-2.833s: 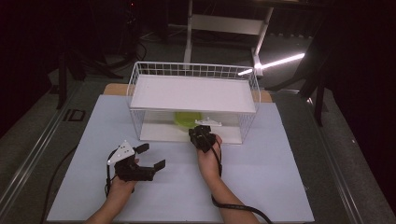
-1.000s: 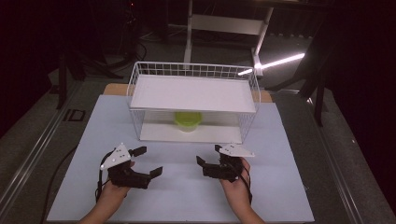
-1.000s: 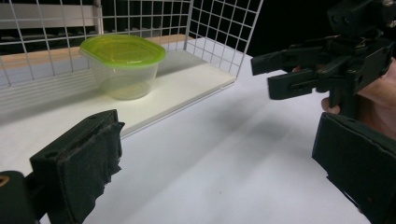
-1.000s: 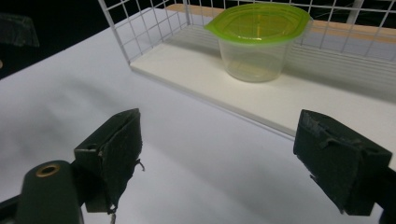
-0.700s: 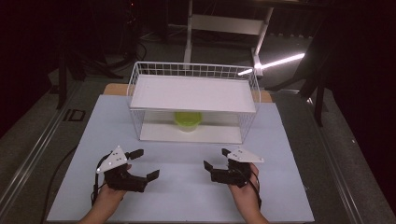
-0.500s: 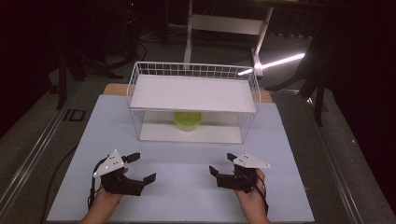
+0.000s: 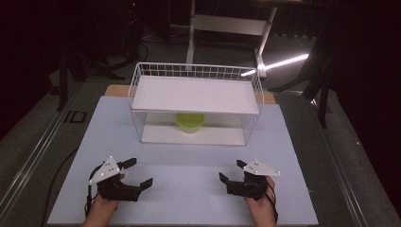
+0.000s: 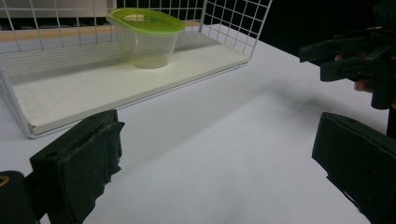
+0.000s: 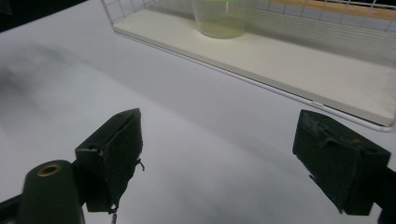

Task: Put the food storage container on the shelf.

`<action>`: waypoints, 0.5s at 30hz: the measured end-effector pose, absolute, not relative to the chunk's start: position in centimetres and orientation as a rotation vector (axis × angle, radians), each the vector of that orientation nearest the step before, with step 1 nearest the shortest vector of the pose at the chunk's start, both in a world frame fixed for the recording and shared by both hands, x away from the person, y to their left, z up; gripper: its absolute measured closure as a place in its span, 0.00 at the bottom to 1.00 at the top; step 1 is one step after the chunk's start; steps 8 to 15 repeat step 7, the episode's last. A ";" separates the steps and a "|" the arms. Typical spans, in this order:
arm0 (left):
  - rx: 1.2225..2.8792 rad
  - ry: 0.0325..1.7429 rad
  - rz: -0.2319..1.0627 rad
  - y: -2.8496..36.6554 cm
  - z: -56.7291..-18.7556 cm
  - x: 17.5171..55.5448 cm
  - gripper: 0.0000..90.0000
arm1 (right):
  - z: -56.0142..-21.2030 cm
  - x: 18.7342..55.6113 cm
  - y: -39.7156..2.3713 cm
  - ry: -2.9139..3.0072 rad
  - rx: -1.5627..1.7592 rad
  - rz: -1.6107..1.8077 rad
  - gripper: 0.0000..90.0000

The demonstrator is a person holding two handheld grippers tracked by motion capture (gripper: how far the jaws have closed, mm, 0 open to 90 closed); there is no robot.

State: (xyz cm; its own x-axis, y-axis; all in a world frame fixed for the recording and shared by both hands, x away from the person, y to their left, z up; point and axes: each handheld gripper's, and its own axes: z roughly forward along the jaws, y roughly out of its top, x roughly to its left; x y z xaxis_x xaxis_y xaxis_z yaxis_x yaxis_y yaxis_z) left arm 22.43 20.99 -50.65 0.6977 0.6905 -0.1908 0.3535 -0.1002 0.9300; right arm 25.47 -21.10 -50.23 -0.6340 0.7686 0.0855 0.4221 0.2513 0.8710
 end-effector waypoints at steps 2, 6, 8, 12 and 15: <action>1.693 0.846 0.348 21.1 -50.6 22.5 0.03 | -50.4 25.5 -21.2 2.174 1.095 1.333 0.18; 1.691 0.843 0.344 21.0 -50.6 22.5 0.03 | -50.5 25.6 -21.4 2.172 1.097 1.330 0.18; 1.694 0.844 0.341 20.9 -50.7 22.4 0.03 | -50.4 25.6 -21.4 2.168 1.096 1.330 0.18; 1.694 0.844 0.341 20.9 -50.7 22.4 0.03 | -50.4 25.6 -21.4 2.168 1.096 1.330 0.18; 1.694 0.844 0.341 20.9 -50.7 22.4 0.03 | -50.4 25.6 -21.4 2.168 1.096 1.330 0.18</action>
